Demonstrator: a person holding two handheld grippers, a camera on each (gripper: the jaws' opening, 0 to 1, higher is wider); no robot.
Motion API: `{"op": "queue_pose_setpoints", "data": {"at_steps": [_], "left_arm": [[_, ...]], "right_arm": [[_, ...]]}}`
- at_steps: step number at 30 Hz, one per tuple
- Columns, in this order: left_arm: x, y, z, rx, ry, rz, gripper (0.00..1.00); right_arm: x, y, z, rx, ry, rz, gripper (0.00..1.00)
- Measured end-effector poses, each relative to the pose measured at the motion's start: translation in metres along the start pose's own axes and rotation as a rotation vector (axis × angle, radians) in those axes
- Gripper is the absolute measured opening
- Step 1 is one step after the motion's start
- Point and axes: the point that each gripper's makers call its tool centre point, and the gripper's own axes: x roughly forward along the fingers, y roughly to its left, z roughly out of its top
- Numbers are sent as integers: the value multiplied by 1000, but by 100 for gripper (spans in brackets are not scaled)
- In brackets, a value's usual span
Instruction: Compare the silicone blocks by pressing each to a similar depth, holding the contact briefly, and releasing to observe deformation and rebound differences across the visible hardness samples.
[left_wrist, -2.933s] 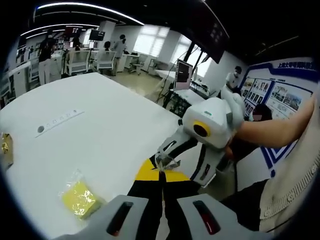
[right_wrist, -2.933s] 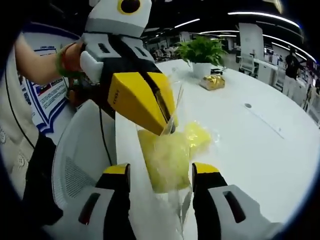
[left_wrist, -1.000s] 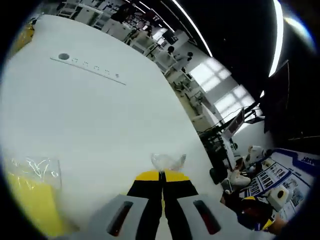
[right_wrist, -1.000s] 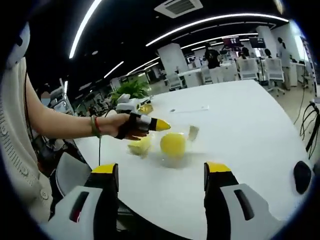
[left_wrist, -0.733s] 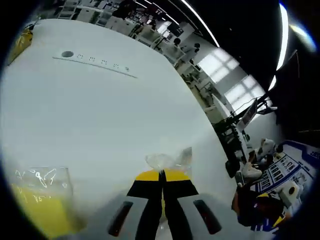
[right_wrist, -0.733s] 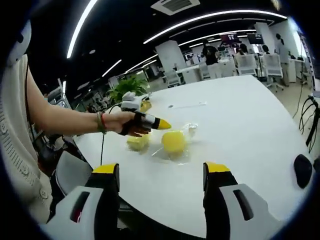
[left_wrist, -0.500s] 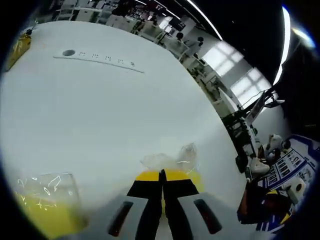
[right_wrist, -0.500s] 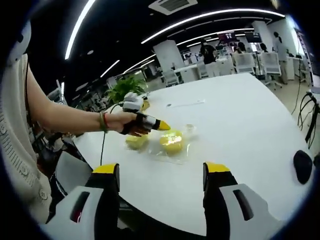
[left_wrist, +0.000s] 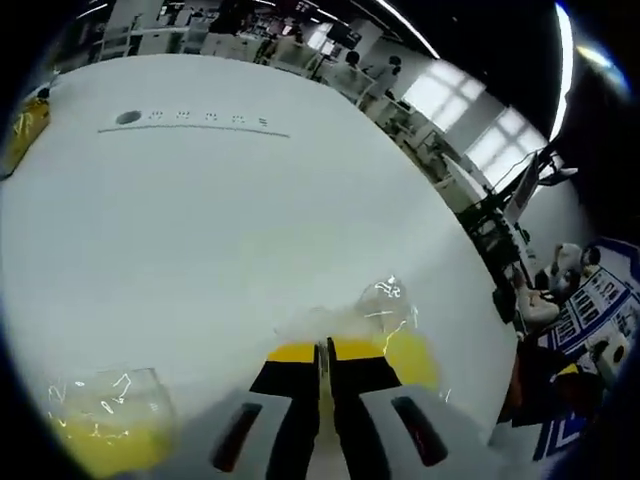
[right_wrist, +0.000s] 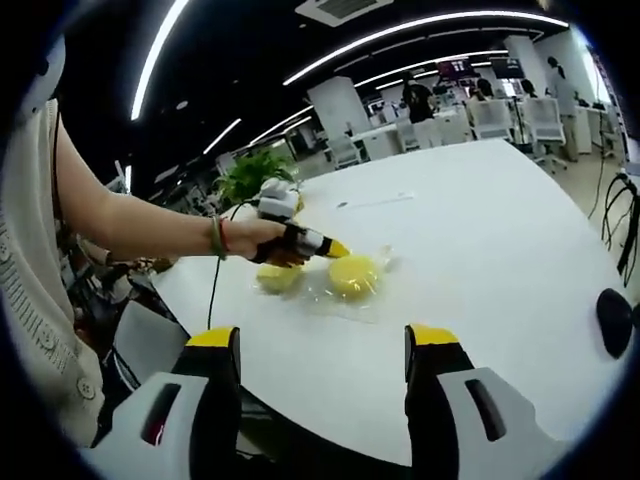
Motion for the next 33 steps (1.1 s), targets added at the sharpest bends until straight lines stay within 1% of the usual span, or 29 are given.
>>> {"op": "queue_pose_setpoints", "data": {"at_steps": [2,4,6,9,12,15,17,18,21,22,24,27,28,29,31,32,33], "left_arm": [[-3,1,1,27,1,17,4],[-9,4,3,112,-5,40,6],[-14,2,3,155,5,35,6],[-27,1,4,222,5,39,10],[-39,1,5,262,-6,39,14],[-55,-1,8,300,-28,30,15],[-67,-1,7,320,-28,22,17],[-75,0,6,343,-29,17,18],[-96,1,3,349,-44,-3,22],[-105,1,1,334,-57,-18,24],[-119,2,-3,331,-68,-23,26],[-147,4,-15,309,-97,-51,27],[-153,5,-17,302,-104,-55,28],[-164,8,-21,290,-120,-55,28],[-179,9,-24,292,-159,-58,28],[-190,9,-26,277,-197,-70,29],[-198,8,-27,266,-219,-81,31]], "right_arm": [[1,1,3,-3,-6,2,62],[3,3,4,-4,-8,3,62],[5,6,6,-10,-12,4,62],[9,12,7,-15,-14,11,62],[14,22,8,-22,-18,17,62],[18,32,9,-28,-23,27,62],[21,39,10,-33,-24,33,63],[23,41,10,-32,-22,37,63],[29,53,9,-16,-11,55,66],[29,55,9,-16,-8,56,66],[33,62,8,-31,-3,62,67],[38,73,8,-41,3,76,67],[40,78,7,-46,7,82,68],[41,80,6,-52,11,85,68],[42,86,5,-74,18,89,68],[43,90,6,-84,19,91,67],[43,92,6,-90,17,92,67]]}}
